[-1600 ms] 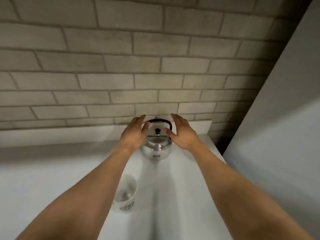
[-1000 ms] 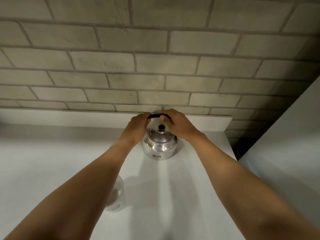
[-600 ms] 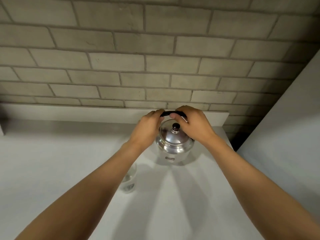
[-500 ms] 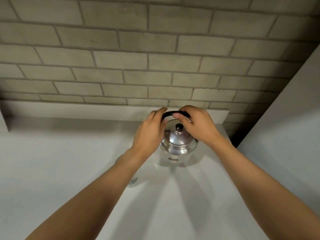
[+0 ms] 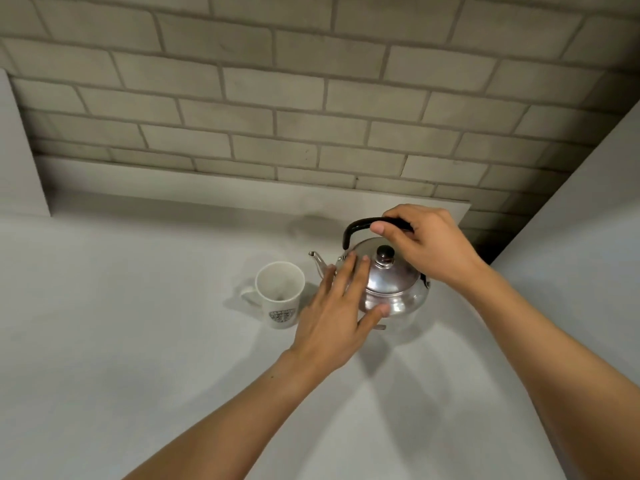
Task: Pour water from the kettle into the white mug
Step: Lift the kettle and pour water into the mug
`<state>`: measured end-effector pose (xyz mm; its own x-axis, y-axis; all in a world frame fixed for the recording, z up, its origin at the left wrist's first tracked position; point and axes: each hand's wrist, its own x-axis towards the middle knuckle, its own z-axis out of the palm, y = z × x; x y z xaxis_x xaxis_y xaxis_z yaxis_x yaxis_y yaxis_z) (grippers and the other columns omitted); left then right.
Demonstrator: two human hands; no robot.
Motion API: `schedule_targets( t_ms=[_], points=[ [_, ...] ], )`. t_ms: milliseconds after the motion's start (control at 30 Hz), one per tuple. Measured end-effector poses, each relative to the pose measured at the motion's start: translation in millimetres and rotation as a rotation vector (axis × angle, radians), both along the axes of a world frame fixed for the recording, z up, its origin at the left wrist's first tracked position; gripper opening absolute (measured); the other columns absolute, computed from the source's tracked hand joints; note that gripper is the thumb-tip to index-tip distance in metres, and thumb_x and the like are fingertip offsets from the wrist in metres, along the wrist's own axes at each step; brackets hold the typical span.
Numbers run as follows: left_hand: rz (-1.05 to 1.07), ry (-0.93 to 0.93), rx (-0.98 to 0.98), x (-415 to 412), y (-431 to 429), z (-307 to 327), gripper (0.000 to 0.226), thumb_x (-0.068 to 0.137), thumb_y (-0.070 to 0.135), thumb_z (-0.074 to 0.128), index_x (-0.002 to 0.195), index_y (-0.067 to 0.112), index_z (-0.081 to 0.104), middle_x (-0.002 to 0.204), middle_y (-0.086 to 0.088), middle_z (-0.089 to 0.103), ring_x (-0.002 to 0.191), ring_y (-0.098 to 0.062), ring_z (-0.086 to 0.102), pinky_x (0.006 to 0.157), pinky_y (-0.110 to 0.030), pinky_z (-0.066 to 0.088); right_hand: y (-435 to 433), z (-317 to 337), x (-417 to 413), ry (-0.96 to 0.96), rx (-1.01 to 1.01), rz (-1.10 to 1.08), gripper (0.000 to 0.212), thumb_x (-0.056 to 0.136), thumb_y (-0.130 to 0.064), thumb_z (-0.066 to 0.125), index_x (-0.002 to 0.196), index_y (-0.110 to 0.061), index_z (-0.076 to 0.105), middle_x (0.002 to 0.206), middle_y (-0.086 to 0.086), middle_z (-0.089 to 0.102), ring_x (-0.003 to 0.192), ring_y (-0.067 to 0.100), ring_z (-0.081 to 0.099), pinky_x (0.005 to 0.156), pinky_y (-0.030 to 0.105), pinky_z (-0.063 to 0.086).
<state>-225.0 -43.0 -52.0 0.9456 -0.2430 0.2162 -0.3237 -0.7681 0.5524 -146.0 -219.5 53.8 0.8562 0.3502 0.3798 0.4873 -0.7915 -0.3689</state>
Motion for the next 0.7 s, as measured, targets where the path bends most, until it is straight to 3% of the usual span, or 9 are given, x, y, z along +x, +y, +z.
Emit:
schedule_targets(
  t_ms=[67, 167, 333, 500, 600, 700],
  points=[
    [-0.002, 0.016, -0.072, -3, 0, -1, 0.078, 0.101, 0.068, 0.035, 0.164, 0.033, 0.007, 0.175, 0.012, 0.0, 0.16, -0.029, 0.012, 0.113, -0.047, 0.04, 5, 4, -5, -0.005, -0.02, 0.031, 0.039, 0.1, -0.05, 0.06, 0.11, -0.016, 0.077, 0.086, -0.014, 0.067, 0.075, 0.0, 0.06, 0.071, 0.009, 0.039],
    [0.016, 0.007, -0.172, -5, 0, 1, 0.076, 0.104, 0.061, 0.04, 0.165, 0.025, 0.012, 0.175, 0.009, 0.007, 0.161, -0.025, 0.009, 0.122, -0.037, 0.024, 13, 14, -9, -0.001, -0.061, 0.065, 0.043, 0.099, -0.053, 0.058, 0.109, -0.016, 0.077, 0.086, -0.011, 0.07, 0.077, 0.009, 0.062, 0.073, 0.023, 0.047],
    [-0.002, -0.035, -0.262, -8, 2, 8, 0.074, 0.106, 0.053, 0.042, 0.165, 0.019, 0.014, 0.175, 0.001, 0.009, 0.151, -0.002, -0.006, 0.127, -0.034, 0.008, 25, 30, -7, -0.057, -0.129, 0.111, 0.044, 0.099, -0.057, 0.055, 0.106, -0.02, 0.077, 0.078, -0.015, 0.064, 0.071, 0.008, 0.059, 0.068, 0.024, 0.044],
    [0.021, -0.052, -0.323, -10, 3, 17, 0.071, 0.107, 0.046, 0.046, 0.163, 0.012, 0.022, 0.173, -0.006, 0.019, 0.16, -0.021, 0.015, 0.129, -0.037, 0.014, 38, 47, -2, -0.056, -0.229, 0.159, 0.07, 0.091, -0.076, 0.039, 0.113, -0.021, 0.077, 0.09, -0.003, 0.076, 0.079, 0.016, 0.065, 0.076, 0.037, 0.054],
    [0.029, -0.016, -0.396, -11, 2, 17, 0.07, 0.107, 0.047, 0.045, 0.164, 0.014, 0.021, 0.174, -0.004, 0.018, 0.16, -0.018, 0.015, 0.128, -0.034, 0.016, 48, 54, 0, -0.057, -0.304, 0.195, 0.072, 0.09, -0.075, 0.04, 0.114, -0.018, 0.077, 0.093, -0.001, 0.076, 0.081, 0.016, 0.064, 0.078, 0.036, 0.053],
    [0.033, 0.007, -0.471, -13, -1, 13, 0.07, 0.107, 0.052, 0.042, 0.165, 0.019, 0.019, 0.174, 0.001, 0.016, 0.16, -0.011, 0.011, 0.125, -0.023, 0.014, 58, 61, -1, -0.05, -0.376, 0.216, 0.066, 0.092, -0.07, 0.044, 0.115, -0.018, 0.077, 0.095, -0.002, 0.077, 0.083, 0.016, 0.064, 0.081, 0.04, 0.056]
  ],
)
